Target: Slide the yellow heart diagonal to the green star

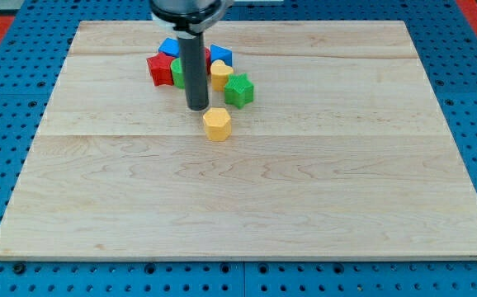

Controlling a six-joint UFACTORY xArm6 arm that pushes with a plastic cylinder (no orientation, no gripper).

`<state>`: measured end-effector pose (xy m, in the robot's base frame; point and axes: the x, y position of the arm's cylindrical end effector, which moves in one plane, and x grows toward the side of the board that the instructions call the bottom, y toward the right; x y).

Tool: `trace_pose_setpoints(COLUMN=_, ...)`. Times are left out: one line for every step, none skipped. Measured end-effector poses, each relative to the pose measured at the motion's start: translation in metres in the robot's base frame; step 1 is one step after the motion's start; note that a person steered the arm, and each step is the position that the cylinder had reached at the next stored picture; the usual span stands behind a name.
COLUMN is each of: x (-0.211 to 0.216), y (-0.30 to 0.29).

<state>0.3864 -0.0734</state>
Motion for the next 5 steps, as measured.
trace_pose_setpoints(x=0.0, y=-0.01)
trace_pose_setpoints(x=-0.004, y=0.01)
trace_pose_setpoints(x=-0.011, y=0.017)
trace_pose_setpoints(x=-0.016, y=0.016)
trace_pose_setpoints(x=-0.02, y=0.016)
